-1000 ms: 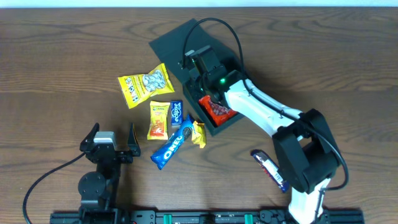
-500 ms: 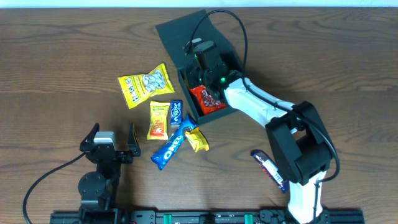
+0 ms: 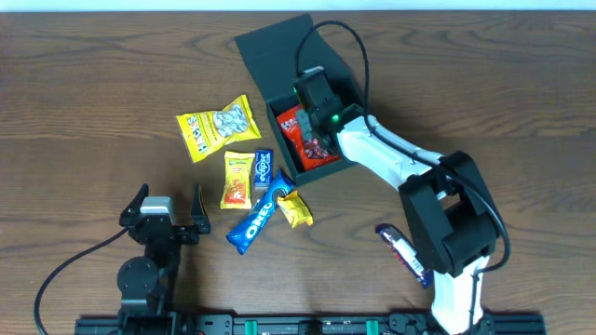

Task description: Pack container

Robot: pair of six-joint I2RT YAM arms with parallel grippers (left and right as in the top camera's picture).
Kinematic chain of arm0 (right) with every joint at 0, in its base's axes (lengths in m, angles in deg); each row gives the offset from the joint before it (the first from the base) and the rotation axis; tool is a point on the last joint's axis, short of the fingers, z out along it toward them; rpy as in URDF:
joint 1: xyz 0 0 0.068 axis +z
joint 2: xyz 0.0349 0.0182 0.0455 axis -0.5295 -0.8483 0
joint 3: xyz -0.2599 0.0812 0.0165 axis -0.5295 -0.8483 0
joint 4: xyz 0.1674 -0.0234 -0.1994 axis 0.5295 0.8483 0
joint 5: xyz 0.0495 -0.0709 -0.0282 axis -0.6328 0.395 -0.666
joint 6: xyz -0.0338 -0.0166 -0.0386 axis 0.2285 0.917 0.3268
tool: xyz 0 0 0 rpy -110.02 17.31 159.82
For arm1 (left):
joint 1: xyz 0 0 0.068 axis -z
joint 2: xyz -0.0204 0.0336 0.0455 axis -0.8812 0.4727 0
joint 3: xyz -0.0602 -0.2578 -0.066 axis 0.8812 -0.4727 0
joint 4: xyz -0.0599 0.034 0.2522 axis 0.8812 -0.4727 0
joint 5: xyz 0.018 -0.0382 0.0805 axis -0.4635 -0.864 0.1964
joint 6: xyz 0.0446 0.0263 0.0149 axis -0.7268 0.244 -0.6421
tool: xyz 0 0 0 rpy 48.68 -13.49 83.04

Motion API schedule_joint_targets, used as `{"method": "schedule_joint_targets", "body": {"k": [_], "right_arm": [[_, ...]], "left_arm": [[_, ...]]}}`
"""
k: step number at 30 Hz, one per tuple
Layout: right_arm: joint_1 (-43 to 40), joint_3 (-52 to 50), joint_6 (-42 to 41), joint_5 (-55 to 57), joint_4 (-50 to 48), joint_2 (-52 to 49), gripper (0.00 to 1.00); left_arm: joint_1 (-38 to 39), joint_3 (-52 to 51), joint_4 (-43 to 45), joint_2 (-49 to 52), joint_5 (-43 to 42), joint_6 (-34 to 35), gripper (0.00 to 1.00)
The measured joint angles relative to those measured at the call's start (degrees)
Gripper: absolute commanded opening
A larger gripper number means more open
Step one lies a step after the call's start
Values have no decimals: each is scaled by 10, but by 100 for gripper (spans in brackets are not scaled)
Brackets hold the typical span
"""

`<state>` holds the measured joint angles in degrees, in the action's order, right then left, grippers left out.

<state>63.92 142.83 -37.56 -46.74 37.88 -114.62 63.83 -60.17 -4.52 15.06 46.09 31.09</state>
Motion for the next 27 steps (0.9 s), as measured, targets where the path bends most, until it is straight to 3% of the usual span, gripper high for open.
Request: {"method": "schedule_joint_targets", "body": {"k": [11, 16, 27], "right_arm": [[0, 0, -1, 118, 116, 73, 1], [0, -3, -2, 129, 120, 97, 1], [-12, -157, -11, 122, 68, 210, 1]], "left_arm": [[0, 0, 0, 0, 0, 0, 95], [0, 0, 0, 0, 0, 0, 95], [0, 0, 0, 0, 0, 0, 96]]}}
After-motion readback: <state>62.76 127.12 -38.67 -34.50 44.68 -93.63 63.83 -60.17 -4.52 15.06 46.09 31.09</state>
